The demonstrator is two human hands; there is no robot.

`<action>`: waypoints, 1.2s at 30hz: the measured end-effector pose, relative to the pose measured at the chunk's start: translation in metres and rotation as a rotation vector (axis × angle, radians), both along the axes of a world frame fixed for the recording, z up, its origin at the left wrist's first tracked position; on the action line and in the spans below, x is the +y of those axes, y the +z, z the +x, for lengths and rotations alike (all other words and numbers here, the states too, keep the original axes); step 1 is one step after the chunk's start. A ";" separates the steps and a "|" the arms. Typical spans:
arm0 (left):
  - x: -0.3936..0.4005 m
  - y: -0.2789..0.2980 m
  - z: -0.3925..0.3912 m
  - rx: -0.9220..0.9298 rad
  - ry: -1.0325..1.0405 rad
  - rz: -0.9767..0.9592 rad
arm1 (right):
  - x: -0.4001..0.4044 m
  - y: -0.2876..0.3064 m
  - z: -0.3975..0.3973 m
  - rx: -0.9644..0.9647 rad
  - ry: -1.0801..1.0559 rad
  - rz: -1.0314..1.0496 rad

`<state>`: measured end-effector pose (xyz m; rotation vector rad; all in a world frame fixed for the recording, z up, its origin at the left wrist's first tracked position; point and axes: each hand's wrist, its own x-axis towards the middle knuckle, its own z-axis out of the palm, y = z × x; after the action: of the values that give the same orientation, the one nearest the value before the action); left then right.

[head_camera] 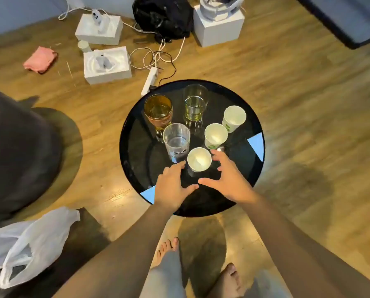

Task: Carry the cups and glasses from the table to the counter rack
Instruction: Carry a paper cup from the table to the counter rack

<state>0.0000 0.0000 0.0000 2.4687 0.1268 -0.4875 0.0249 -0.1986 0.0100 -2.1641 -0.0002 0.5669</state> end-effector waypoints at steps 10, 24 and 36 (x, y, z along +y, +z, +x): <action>-0.029 -0.019 0.019 -0.081 0.173 -0.275 | 0.020 -0.014 0.010 -0.071 -0.128 0.120; -0.061 0.351 0.092 -0.380 -0.039 -0.637 | -0.017 0.365 0.059 -0.399 -0.308 0.225; -0.120 0.629 0.156 -0.712 -0.251 -0.827 | -0.069 0.658 0.083 -0.864 -0.328 0.159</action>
<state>0.1558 -0.1195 0.6293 1.6979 -0.5658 0.2386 0.1078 -0.2678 0.6676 -2.0325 -0.1504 -0.5528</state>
